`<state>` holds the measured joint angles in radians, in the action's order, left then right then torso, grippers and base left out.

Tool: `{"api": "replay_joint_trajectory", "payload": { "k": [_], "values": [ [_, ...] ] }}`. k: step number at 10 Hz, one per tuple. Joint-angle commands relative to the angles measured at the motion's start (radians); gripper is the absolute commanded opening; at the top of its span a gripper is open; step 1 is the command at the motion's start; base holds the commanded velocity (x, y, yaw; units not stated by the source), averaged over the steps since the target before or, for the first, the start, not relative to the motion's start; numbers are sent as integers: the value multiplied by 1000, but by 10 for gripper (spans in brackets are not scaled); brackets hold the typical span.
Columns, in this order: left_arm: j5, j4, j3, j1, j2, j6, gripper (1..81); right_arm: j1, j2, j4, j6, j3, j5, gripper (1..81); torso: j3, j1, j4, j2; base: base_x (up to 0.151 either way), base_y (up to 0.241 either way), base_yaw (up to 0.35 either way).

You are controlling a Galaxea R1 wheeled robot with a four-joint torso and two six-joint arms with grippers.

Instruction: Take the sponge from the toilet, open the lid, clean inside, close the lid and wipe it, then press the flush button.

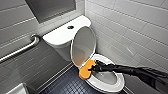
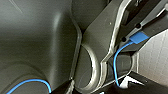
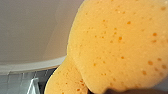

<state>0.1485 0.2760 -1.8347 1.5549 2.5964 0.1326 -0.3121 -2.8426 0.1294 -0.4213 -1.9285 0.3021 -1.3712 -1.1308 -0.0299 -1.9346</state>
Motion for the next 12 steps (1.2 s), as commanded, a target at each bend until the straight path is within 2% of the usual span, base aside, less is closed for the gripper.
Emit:
{"api": "replay_joint_trajectory", "payload": {
  "k": [1,8,12],
  "values": [
    [-78,12,21,34,-8,-2,811,63,47,-5,-25,120,52,10,0,0,0,0,0,0,0],
    [-79,14,21,31,5,-5,811,-40,338,-13,-25,375,28,10,0,0,0,0,0,0,0],
    [-79,15,21,31,7,-5,811,-80,567,-16,-25,565,-3,10,0,0,0,0,0,0,0]
  ]
}}
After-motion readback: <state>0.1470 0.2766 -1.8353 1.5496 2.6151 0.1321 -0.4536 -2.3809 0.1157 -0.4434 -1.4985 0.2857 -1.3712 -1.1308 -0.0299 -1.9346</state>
